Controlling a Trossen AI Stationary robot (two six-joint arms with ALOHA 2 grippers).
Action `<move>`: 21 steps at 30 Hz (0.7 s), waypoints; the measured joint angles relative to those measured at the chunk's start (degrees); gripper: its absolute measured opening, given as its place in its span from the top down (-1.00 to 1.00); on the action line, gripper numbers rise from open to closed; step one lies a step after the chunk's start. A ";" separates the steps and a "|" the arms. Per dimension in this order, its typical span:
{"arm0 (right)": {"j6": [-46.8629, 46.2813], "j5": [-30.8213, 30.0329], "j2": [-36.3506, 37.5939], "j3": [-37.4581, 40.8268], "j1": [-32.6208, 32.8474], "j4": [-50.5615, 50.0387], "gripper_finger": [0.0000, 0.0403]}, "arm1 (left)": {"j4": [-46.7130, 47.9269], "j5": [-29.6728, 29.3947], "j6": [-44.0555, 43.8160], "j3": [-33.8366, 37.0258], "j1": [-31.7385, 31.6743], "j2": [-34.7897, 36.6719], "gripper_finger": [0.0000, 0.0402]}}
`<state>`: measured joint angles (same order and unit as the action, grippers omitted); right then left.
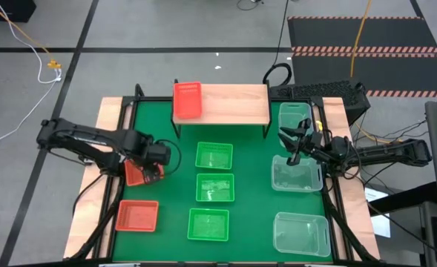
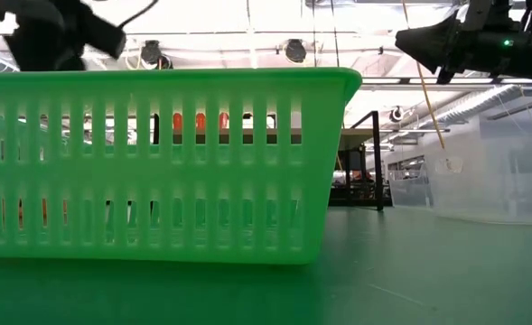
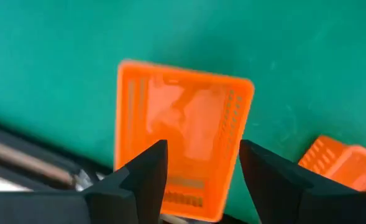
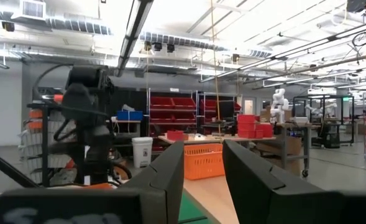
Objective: Stack baskets on shelf by color
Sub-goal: Stack the top orange bin on the orange bin on the shelf
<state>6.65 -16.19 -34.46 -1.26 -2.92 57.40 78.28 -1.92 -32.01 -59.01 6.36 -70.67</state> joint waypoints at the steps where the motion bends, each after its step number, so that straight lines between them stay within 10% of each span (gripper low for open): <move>1: 0.01 -0.01 -0.02 0.00 0.00 0.10 0.47 | -0.35 1.00 -2.69 1.07 0.52 -0.02 -0.02; 9: 5.28 14.56 -0.03 0.00 0.04 1.51 0.47 | -7.74 4.29 -2.14 10.93 7.41 -0.22 0.03; 21: 0.05 11.66 -0.86 0.00 -0.04 0.28 0.47 | -22.57 6.80 -6.20 17.41 7.12 -0.20 0.24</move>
<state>6.70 -4.53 -35.32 -1.26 -2.96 57.68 55.71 4.88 -38.21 -41.60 13.48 -70.87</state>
